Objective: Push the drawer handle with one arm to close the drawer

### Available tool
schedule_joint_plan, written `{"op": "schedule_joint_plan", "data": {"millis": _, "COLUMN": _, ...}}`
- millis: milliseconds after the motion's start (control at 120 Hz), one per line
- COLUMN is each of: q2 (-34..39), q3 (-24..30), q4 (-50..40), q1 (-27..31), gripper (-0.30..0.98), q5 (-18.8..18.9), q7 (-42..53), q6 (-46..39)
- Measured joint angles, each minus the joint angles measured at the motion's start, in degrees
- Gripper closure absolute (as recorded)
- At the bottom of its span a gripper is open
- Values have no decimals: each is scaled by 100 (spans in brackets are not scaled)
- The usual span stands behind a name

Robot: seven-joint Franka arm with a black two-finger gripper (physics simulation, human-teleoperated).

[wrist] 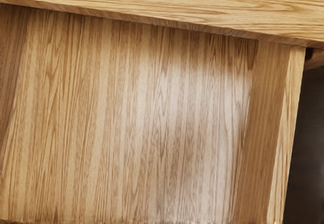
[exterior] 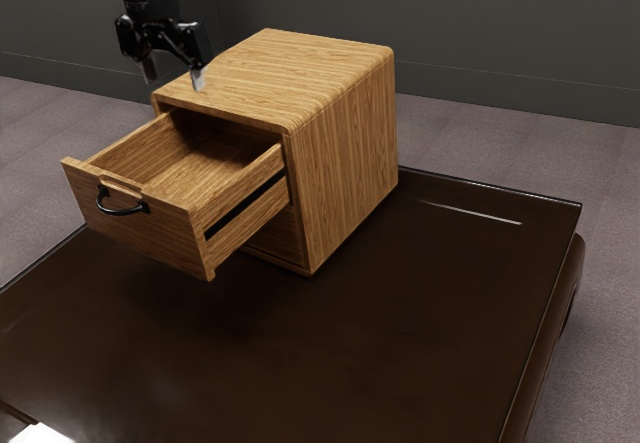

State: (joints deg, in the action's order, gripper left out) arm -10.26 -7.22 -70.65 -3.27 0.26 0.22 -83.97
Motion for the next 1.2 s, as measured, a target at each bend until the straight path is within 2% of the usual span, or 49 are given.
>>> {"op": "schedule_joint_plan", "data": {"millis": 133, "q2": 8, "q3": -24, "q4": 92, "q1": -13, "gripper": 0, "q5": 4, "q7": 9, "q6": 210}}
{"op": "schedule_joint_plan", "data": {"millis": 167, "q2": 379, "q3": -18, "q4": 166, "q1": -58, "gripper": 0, "q5": -13, "q7": 6, "q6": 243}}
{"op": "schedule_joint_plan", "data": {"millis": 217, "q2": 1125, "q3": 10, "q4": 188, "q1": -59, "gripper": 0, "q5": -327, "q7": -13, "q6": 393}}
{"op": "schedule_joint_plan", "data": {"millis": 275, "q2": 1513, "q3": 176, "q4": 115, "q1": 128, "gripper": 0, "q5": -528, "q7": -95, "q6": 758}}
{"op": "schedule_joint_plan", "data": {"millis": 325, "q2": 1652, "q3": 530, "q4": -45, "q1": 259, "gripper": 0, "q5": -458, "q7": -243, "q6": 1034}}
{"op": "schedule_joint_plan", "data": {"millis": 433, "q2": 1966, "q3": 960, "q4": -336, "q1": 20, "gripper": 0, "q5": -176, "q7": -555, "q6": 1414}}
{"op": "schedule_joint_plan", "data": {"millis": 467, "q2": 2402, "q3": 1064, "q4": -860, "q1": 39, "gripper": 0, "q5": -96, "q7": -642, "q6": 1426}}
{"op": "schedule_joint_plan", "data": {"millis": 558, "q2": 4235, "q3": 1354, "q4": -3234, "q1": 104, "gripper": 0, "q5": 17, "q7": -861, "q6": 1155}}
{"op": "schedule_joint_plan", "data": {"millis": 625, "q2": 5146, "q3": 1397, "q4": -4549, "q1": 73, "gripper": 0, "q5": 33, "q7": -1000, "q6": 922}}
{"op": "schedule_joint_plan", "data": {"millis": 725, "q2": 5979, "q3": 1212, "q4": -6029, "q1": 13, "gripper": 0, "q5": 18, "q7": -1139, "q6": 491}}
{"op": "schedule_joint_plan", "data": {"millis": 817, "q2": 6374, "q3": 992, "q4": -6881, "q1": 12, "gripper": 1, "q5": 9, "q7": -1130, "q6": 4}}
{"op": "schedule_joint_plan", "data": {"millis": 867, "q2": 6447, "q3": 963, "q4": -7106, "q1": 21, "gripper": 7, "q5": 22, "q7": -1088, "q6": -247}}
{"op": "schedule_joint_plan", "data": {"millis": 1050, "q2": 6440, "q3": 872, "q4": -7368, "q1": 16, "gripper": 49, "q5": 262, "q7": -849, "q6": -884}}
{"op": "schedule_joint_plan", "data": {"millis": 1200, "q2": 6251, "q3": 461, "q4": -7467, "q1": 9, "gripper": 66, "q5": 549, "q7": -569, "q6": -1319}}
